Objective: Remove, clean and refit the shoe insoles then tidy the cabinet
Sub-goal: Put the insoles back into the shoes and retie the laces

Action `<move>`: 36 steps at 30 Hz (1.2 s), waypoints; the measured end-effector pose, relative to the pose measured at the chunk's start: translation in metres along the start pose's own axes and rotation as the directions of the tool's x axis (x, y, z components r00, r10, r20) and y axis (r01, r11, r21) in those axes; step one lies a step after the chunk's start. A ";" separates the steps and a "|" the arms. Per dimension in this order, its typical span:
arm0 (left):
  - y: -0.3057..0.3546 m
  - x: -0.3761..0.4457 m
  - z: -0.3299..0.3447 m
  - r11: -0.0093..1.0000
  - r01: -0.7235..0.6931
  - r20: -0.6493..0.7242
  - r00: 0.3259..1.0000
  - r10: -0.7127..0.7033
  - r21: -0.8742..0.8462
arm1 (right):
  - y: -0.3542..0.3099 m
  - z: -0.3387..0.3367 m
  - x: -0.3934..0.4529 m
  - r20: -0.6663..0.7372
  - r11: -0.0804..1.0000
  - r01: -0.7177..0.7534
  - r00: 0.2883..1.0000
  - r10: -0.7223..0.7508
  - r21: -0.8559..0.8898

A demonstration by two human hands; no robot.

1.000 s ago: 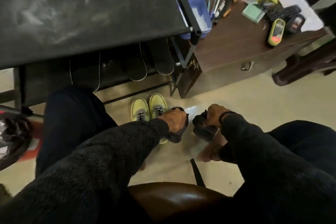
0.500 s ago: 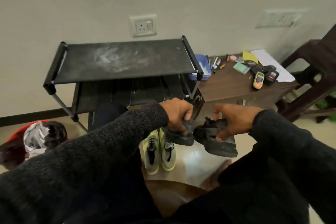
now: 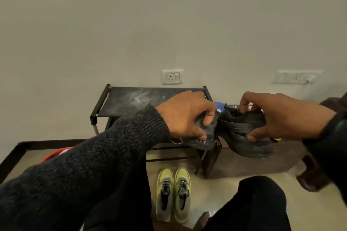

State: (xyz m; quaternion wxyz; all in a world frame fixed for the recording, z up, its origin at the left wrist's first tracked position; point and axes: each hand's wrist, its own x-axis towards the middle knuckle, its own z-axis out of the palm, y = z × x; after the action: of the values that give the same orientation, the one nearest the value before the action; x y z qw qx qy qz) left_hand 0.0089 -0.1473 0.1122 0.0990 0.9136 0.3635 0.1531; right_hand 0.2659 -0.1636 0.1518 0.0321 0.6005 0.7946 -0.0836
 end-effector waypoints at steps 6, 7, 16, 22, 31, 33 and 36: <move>-0.028 0.015 0.032 0.989 0.086 -0.138 0.988 -0.068 0.122 | 0.009 0.032 0.046 -0.180 0.998 0.068 0.981 -0.068 -0.003; -0.034 0.020 0.041 0.985 0.092 -0.154 0.986 -0.070 0.144 | 0.012 0.039 0.055 -0.203 0.996 0.086 0.975 -0.088 -0.020; -0.103 0.072 0.093 0.947 0.158 -0.223 0.970 -0.096 0.280 | 0.028 0.102 0.142 -0.347 0.991 0.094 0.930 -0.122 -0.097; -0.134 0.093 0.116 0.924 0.177 -0.224 0.969 -0.103 0.339 | 0.031 0.132 0.180 -0.374 0.993 0.038 0.924 -0.077 -0.110; -0.150 0.094 0.140 0.903 0.206 -0.200 0.970 -0.137 0.377 | 0.029 0.151 0.208 -0.339 0.990 0.059 0.936 -0.098 -0.125; -0.152 0.094 0.142 0.895 0.214 -0.205 0.968 -0.142 0.392 | 0.028 0.150 0.212 -0.336 0.988 0.065 0.935 -0.108 -0.138; -0.154 0.097 0.139 0.900 0.226 -0.211 0.965 -0.155 0.372 | 0.026 0.147 0.217 -0.326 0.985 0.079 0.937 -0.126 -0.154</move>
State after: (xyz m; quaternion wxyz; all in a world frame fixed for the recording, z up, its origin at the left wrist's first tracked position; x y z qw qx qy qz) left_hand 0.0269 0.0203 -0.0428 -0.1045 0.8574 0.4821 0.1468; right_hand 0.2237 0.0240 -0.0285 -0.0658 0.5598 0.8227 0.0734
